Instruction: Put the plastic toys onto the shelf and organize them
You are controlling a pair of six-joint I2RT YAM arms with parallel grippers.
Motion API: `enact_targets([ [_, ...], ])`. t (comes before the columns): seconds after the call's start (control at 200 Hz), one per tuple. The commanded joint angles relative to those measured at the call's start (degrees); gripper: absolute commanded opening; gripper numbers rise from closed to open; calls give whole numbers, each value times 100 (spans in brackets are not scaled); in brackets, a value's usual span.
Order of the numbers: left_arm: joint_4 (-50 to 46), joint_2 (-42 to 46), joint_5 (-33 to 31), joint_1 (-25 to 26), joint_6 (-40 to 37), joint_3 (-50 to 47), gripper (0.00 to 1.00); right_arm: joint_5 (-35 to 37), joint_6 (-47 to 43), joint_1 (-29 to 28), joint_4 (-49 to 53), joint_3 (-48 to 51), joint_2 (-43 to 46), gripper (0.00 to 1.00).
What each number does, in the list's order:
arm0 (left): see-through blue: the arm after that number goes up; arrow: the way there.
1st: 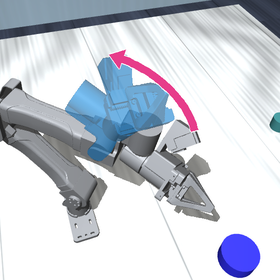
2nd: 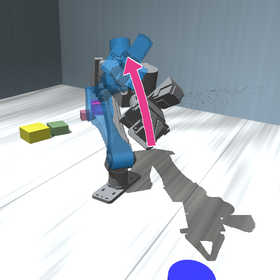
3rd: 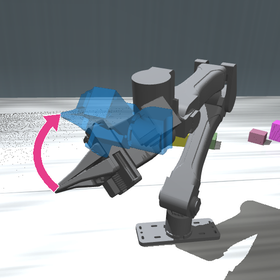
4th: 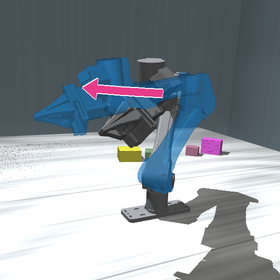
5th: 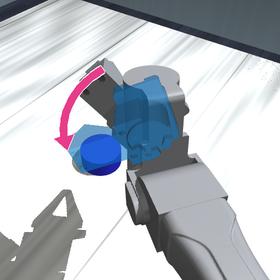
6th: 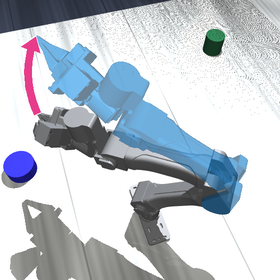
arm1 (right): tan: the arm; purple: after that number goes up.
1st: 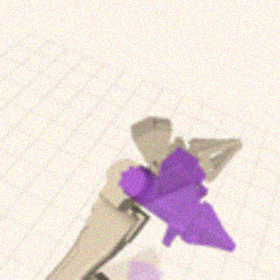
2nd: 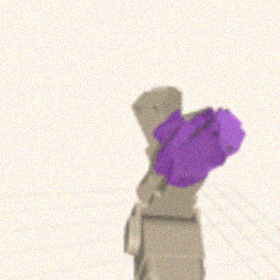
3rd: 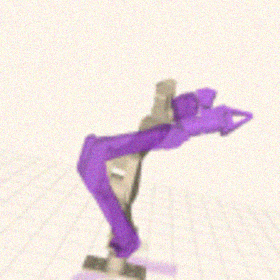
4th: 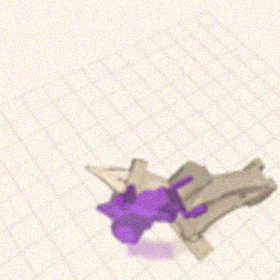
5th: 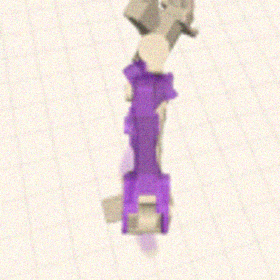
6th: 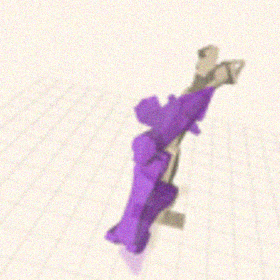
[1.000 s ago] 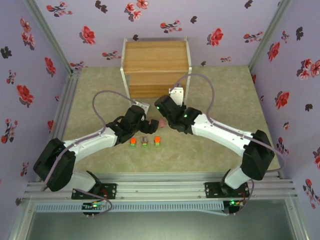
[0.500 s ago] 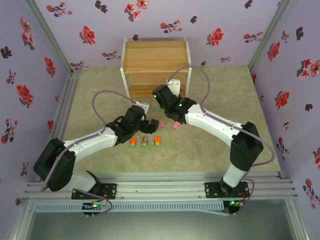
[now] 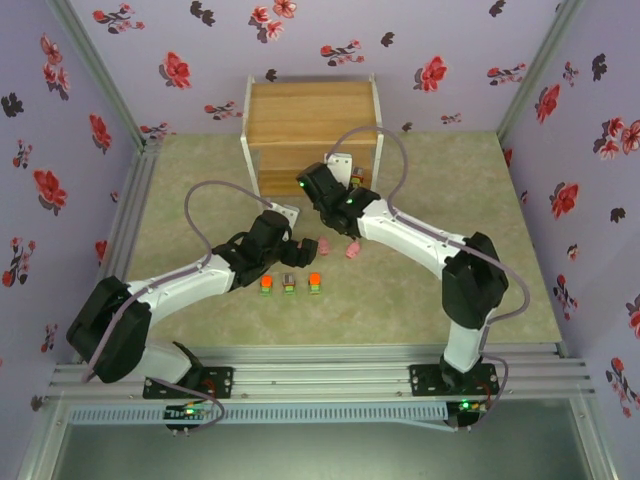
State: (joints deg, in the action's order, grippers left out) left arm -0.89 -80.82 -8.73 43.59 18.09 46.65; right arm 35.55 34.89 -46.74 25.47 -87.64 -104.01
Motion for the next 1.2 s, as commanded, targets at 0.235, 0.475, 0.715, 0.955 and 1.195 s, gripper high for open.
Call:
enact_targets([
  [0.235,70,-47,64,-42,-36,-15,92,170,-69,125,-161,-233,-234,0],
  [0.475,71,-55,64,-44,-50,-7,92,161,-104,241,-173,-333,-365,0],
  [0.715,80,-57,65,-53,-51,-7,92,123,-123,336,-176,-448,-458,0],
  [0.955,69,-46,64,-52,-44,2,92,112,-114,366,-186,-562,-582,0],
  [1.195,63,-39,65,-52,-50,2,92,248,-115,381,-118,-615,-661,0],
])
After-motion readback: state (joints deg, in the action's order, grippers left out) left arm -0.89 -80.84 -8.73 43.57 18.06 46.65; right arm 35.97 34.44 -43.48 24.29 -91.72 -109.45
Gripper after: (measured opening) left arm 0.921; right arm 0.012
